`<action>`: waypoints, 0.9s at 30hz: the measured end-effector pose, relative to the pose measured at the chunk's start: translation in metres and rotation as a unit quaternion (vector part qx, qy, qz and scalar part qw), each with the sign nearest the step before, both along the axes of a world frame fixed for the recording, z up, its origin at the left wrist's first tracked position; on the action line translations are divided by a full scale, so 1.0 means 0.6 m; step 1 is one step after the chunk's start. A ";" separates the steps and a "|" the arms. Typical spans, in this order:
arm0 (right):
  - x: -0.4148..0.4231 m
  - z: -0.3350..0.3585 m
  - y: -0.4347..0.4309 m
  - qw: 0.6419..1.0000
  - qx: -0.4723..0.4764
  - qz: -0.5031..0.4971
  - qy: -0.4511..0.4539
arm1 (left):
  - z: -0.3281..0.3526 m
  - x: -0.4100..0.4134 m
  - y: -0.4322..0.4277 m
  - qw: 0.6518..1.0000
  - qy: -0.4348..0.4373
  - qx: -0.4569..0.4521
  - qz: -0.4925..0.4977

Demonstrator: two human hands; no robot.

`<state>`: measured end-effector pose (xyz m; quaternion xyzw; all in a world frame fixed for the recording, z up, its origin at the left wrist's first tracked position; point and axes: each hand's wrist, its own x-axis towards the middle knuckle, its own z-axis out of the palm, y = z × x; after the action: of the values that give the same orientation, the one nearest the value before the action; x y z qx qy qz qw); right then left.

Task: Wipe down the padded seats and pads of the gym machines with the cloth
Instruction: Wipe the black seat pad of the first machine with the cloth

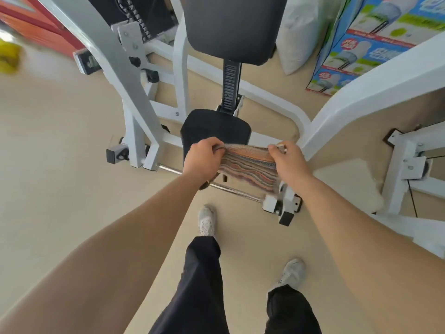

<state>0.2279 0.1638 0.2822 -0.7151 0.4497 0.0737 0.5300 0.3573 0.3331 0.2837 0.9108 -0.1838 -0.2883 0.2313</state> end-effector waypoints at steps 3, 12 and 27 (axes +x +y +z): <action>0.124 -0.009 -0.011 0.999 -0.019 -0.022 -0.015 | 0.000 0.128 -0.015 0.999 -0.040 -0.020 -0.014; 0.246 -0.137 0.070 0.999 -0.034 0.034 0.002 | -0.128 0.243 0.067 0.982 -0.072 0.115 -0.129; 0.192 -0.414 0.212 0.861 -0.268 0.427 0.065 | -0.397 0.095 0.108 0.979 -0.039 0.190 -0.057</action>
<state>0.3431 0.2908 0.0340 -0.9452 0.1356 0.2157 0.2043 0.4144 0.3982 0.0454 0.9367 -0.1862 -0.2949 0.0303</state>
